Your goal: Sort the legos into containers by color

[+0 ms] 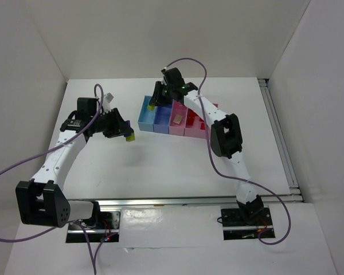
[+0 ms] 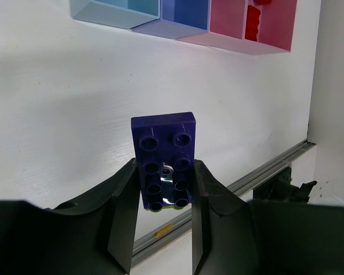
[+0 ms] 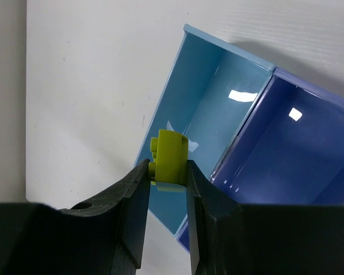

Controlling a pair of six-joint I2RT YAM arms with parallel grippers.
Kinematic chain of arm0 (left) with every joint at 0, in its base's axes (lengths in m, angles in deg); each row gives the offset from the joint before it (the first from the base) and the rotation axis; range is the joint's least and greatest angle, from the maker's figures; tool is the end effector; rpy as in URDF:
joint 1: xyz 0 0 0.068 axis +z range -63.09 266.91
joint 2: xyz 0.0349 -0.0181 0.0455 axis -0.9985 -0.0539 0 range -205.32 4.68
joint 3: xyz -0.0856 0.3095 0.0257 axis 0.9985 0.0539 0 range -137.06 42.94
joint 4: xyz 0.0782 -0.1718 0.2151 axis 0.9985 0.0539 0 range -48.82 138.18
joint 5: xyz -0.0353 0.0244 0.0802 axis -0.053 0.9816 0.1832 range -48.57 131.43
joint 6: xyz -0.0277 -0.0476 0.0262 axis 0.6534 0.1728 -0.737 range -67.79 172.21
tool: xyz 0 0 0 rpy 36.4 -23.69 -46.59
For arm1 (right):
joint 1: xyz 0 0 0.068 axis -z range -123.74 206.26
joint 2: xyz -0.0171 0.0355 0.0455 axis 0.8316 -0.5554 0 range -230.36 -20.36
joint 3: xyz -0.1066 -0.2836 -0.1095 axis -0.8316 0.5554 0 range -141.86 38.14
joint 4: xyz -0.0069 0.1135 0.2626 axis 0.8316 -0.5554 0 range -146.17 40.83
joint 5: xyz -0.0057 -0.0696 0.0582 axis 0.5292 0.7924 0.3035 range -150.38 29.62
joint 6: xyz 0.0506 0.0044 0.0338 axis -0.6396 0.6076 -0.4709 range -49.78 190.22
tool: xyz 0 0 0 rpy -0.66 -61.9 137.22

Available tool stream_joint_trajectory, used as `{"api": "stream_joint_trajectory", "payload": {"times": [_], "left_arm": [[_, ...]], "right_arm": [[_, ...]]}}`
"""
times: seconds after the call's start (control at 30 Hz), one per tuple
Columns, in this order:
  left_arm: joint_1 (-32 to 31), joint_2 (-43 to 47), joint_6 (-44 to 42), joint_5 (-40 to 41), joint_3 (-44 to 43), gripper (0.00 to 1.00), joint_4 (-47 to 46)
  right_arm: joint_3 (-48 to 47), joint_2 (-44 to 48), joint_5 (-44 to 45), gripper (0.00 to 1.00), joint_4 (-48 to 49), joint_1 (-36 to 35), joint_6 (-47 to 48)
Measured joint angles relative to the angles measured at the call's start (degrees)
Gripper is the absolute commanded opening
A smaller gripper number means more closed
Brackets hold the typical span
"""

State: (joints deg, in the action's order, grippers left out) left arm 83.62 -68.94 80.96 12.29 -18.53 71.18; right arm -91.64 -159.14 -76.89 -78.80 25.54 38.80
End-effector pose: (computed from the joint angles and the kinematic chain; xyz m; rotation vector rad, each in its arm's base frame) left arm 0.2917 -0.0391 0.3407 -0.2515 2.3343 -0.8684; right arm 0.5315 0.3309 0.2642 -0.1505 2.3678 0.8816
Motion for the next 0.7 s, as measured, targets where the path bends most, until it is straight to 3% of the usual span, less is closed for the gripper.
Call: {"api": "stream_joint_trajectory", "payload": {"times": [0.13, 0.2, 0.23, 0.3, 0.4, 0.53, 0.7], "left_arm": [[0.0, -0.94, -0.11, -0.07, 0.0, 0.0, 0.04], [0.0, -1.62, -0.11, -0.07, 0.0, 0.0, 0.04], [0.0, -1.81, -0.11, -0.07, 0.0, 0.0, 0.04], [0.0, -2.03, -0.11, -0.09, -0.02, 0.0, 0.02], [0.0, -2.16, -0.11, -0.09, -0.13, 0.0, 0.09], [0.0, -2.71, -0.11, -0.11, -1.27, 0.0, 0.09], [0.0, -3.63, 0.02, -1.51, -3.32, 0.0, -0.66]], "right_arm": [[-0.42, -0.76, -0.09, 0.06, 0.0, -0.24, 0.0], [-0.42, -1.2, -0.17, 0.26, 0.0, -0.28, 0.0], [-0.42, -1.36, -0.17, 0.47, -0.02, -0.31, 0.0], [-0.76, -1.95, -0.26, 0.56, -0.11, -0.33, -0.02], [-1.6, -2.49, -0.63, 0.62, -0.39, -0.52, 0.13], [-2.34, -2.38, -0.9, 0.62, -0.46, -0.7, 0.24], [2.01, 1.49, -1.31, 0.52, -0.11, -0.24, 1.18]]}}
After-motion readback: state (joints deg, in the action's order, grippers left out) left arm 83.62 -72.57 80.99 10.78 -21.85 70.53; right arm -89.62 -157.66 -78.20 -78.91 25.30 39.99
